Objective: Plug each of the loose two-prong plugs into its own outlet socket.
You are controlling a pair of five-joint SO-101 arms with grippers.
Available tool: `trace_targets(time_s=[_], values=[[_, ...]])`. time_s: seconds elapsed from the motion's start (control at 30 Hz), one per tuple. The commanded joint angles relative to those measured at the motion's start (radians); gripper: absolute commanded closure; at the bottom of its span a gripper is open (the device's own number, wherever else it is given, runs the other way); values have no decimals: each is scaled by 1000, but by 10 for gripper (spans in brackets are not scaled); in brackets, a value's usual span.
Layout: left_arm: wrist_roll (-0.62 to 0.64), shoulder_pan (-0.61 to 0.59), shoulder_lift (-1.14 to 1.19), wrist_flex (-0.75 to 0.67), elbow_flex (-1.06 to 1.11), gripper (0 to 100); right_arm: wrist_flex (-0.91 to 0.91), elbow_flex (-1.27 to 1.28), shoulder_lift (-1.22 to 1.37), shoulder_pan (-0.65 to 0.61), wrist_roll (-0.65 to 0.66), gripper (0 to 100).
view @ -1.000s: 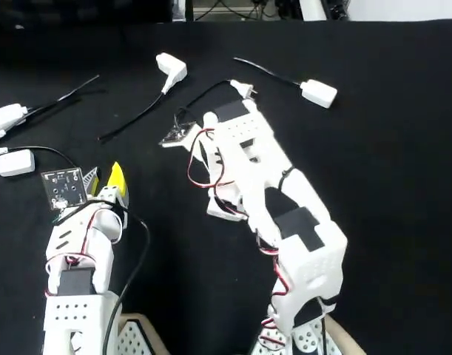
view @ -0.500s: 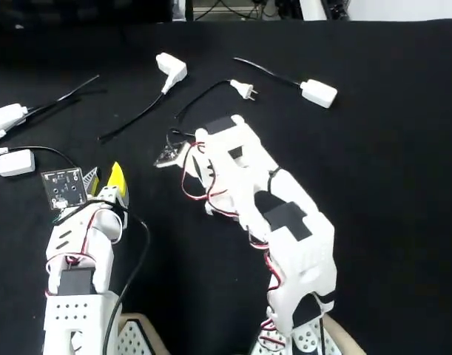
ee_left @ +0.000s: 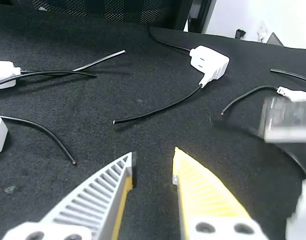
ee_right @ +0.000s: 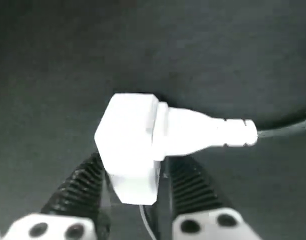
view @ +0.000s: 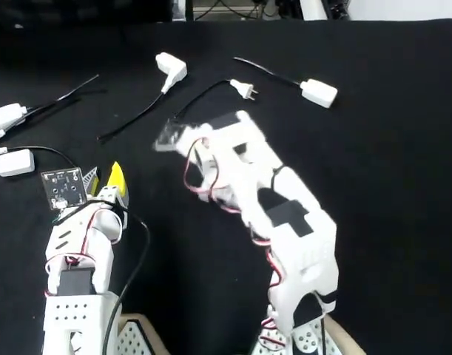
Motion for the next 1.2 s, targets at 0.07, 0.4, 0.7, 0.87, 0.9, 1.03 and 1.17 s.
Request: trace_targets(time_s=[0.07,0.4,0.7,0.87,0.9,1.03,1.17], values=[[-6,1,-2,2,16,855,34,-355,53,84,8,987],[-6,1,-2,2,16,855,382,-1317,507,118,9,987],[-8,1,-2,2,16,855,396,-1575,727,110,3,987],[-8,1,-2,2,16,855,264,-1483,800,127,-61,987],[-8,1,-2,2,16,855,235,-1460,814,133,-80,986],[-8,1,-2,2,16,855,169,-1422,860,143,-137,984],[-6,1,-2,2,16,855,169,-1426,863,147,-227,959]])
